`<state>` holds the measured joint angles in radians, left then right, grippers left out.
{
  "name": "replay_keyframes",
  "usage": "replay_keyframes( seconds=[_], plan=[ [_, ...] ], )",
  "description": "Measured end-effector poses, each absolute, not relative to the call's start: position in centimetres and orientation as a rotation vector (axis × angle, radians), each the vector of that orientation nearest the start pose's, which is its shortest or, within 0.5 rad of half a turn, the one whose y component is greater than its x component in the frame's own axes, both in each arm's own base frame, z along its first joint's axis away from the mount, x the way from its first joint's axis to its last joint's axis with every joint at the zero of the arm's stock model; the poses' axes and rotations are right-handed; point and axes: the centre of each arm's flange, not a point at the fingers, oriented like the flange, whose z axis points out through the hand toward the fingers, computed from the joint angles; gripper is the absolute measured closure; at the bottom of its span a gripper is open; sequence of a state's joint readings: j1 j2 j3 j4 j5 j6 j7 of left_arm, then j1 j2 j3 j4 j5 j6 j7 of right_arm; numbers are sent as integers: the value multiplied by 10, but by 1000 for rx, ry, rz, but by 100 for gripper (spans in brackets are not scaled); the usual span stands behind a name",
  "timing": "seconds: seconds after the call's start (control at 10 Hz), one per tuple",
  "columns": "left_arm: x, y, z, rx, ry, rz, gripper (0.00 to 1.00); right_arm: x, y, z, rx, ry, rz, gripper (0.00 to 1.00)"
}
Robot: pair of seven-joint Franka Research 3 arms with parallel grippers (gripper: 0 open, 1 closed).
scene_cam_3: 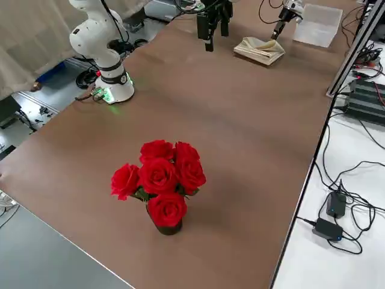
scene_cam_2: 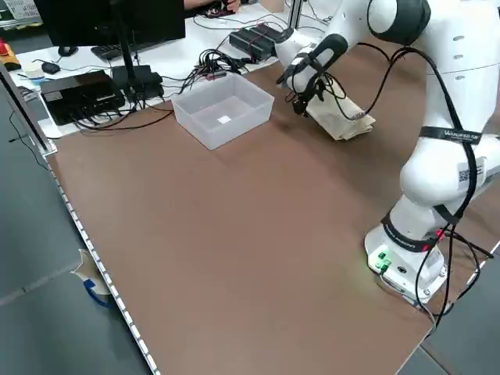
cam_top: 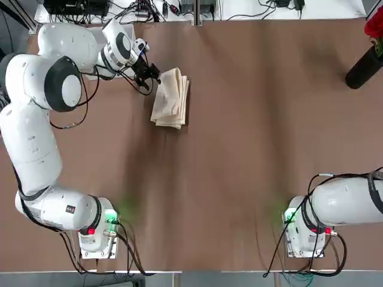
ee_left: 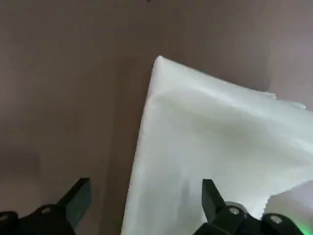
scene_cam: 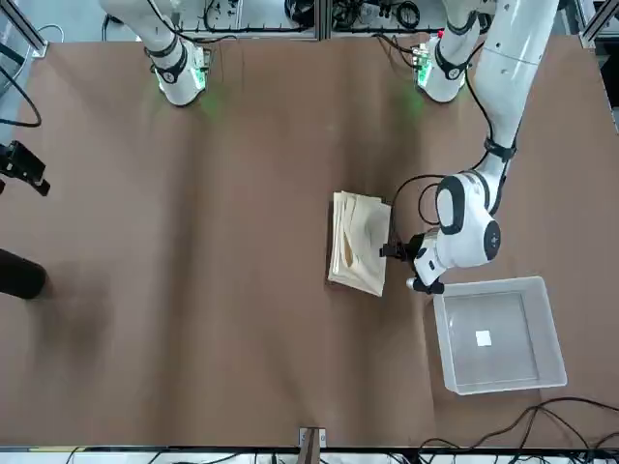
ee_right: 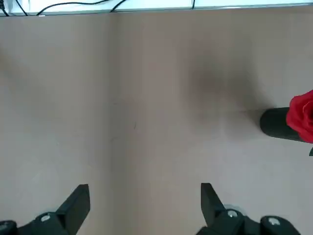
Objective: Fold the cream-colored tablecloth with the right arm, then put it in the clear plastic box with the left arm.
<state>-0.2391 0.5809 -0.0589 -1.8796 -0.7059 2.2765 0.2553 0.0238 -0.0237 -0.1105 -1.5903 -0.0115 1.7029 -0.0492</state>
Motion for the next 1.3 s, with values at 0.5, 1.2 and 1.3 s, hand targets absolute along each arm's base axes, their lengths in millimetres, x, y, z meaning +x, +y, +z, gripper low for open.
replay_keyframes(
  seconds=[0.5, 1.2, 1.3],
  plan=[
    [578, -229, 151, 2623, -22, -199, 0, 548, -49, 640, -3152, 57, -102, 0],
    [572, -250, 150, 2610, -42, -189, 26, 544, -44, 639, -3151, 42, -54, 0],
    [573, -250, 150, 2610, -42, -189, 44, 543, -42, 638, -3151, 37, -38, 0]
  ],
)
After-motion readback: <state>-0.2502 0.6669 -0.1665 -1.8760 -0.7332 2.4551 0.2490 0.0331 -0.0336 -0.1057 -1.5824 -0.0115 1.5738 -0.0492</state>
